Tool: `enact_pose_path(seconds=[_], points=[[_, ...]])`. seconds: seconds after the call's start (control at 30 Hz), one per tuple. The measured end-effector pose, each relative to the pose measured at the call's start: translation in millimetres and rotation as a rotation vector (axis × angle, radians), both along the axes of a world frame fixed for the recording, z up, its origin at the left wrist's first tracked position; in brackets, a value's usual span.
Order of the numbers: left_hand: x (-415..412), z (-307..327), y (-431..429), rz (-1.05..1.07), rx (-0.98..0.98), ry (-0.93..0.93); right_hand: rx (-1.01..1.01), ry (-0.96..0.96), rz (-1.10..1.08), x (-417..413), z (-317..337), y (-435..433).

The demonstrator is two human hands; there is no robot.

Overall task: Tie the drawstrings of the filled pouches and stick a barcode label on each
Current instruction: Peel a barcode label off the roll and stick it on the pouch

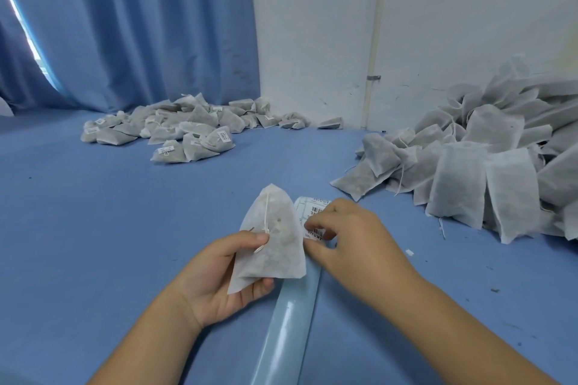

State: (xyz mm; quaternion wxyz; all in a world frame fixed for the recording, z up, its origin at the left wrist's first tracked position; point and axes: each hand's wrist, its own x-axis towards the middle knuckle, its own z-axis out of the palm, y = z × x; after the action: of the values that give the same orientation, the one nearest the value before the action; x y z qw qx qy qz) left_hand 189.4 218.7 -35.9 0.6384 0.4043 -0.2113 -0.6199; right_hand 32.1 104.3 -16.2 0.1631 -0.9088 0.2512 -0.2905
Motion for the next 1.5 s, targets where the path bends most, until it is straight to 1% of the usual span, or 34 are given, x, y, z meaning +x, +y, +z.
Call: enact_pose_path(seconds=[0.17,0.23,0.33,0.5,0.57,0.67,0.8,0.97,1.03,1.1,1.27,1.37,1.5], points=[[1,-2,-2,-0.027,-0.034,-0.016,-0.054,-0.037,-0.040,4,-1,1],[1,-3,-3,-0.032,-0.039,-0.026,-0.033,-0.024,-0.060,5,-1,1],[2,-4,-3,-0.032,-0.039,-0.050,0.088,-0.031,-0.068,6,1,0],[1,-5,-4,-0.039,-0.064,-0.075,0.361,-0.020,0.005,5,9,-6],[0,-4,-4,-0.047,-0.087,-0.088,0.420,-0.014,0.008,4,12,-8],[-1,-4,-3,-0.057,-0.114,-0.131,0.396,0.002,-0.012,5,14,-9],[-2,-4,-2,-0.104,-0.150,-0.202,0.359,0.018,0.019,5,14,-8],[-2,-5,-3,-0.110,-0.168,-0.225,0.482,0.014,0.040,4,16,-12],[-2,-5,-3,-0.105,-0.170,-0.221,0.487,0.007,0.043,4,16,-13],[-2,-5,-3,-0.100,-0.167,-0.214,0.455,-0.013,0.041,5,14,-13],[-2,-6,-3,-0.071,-0.146,-0.211,0.301,-0.030,0.007,5,12,-11],[-3,-5,-2,-0.069,-0.149,-0.205,0.302,-0.085,-0.024,4,12,-11],[-2,-6,-1,-0.046,-0.121,-0.201,0.394,-0.200,-0.051,0,12,-13]])
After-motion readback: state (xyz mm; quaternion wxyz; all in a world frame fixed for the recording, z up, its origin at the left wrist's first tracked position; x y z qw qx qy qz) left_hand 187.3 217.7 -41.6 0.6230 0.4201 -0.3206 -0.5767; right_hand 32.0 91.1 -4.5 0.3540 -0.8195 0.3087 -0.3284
